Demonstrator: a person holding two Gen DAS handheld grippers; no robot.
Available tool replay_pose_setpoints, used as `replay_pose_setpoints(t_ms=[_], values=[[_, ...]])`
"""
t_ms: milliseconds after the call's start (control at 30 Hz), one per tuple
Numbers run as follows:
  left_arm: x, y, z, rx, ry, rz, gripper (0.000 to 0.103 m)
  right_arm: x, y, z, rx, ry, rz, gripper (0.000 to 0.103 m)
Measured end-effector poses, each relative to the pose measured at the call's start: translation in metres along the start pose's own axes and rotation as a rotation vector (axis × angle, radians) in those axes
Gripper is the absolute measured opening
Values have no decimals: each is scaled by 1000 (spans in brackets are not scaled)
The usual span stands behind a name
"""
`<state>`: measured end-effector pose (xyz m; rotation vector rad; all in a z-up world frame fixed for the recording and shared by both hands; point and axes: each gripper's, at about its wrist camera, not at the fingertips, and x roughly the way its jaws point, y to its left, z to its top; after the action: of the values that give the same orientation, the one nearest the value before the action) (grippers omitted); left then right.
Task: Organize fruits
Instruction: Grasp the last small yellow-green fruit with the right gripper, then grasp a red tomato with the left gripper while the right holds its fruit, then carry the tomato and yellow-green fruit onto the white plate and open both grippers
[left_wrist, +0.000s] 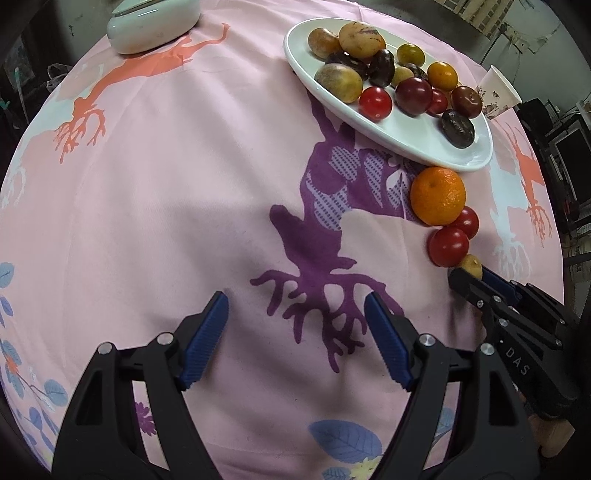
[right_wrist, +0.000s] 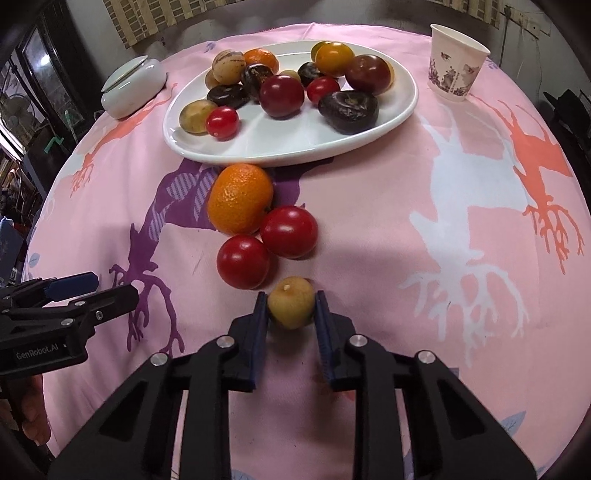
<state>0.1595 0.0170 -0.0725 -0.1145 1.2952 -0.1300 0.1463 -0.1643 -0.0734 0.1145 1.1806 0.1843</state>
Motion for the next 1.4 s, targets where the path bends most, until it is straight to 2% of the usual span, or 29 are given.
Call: replay_pose_setpoints(t_ms=[167,433,733,833,900,967,1167,1200,1233,1400], values=[[-6,-15,0,29,-12,-13,78,-10,-10,-6,42,8,61,25],[-3,-60,-7,127,-5,-22,78,-30,-45,-27,97,-4,45,25],[4,-113,8,224,-38,-17,75,-39,-74,-38,168,-14,57,25],[11,-122,15,233,-26,-23,70,-42,-77,-38,176,-26,65,25],[18,-126,18,235,-15,-16,62,-43,-78,-38,181,-29,71,25],[26,-126,21,234,12,-24,41,-43,-78,-37,182,-31,74,25],[31,-125,31,222,16,-35,38,-40,-75,-36,177,-20,80,25],[31,-125,31,224,16,-40,37,-40,-75,-36,175,-18,81,25],[31,-125,30,230,18,-54,30,-40,-74,-36,173,-16,82,25],[21,-116,20,222,28,-58,30,-42,-69,-32,161,-20,83,25]])
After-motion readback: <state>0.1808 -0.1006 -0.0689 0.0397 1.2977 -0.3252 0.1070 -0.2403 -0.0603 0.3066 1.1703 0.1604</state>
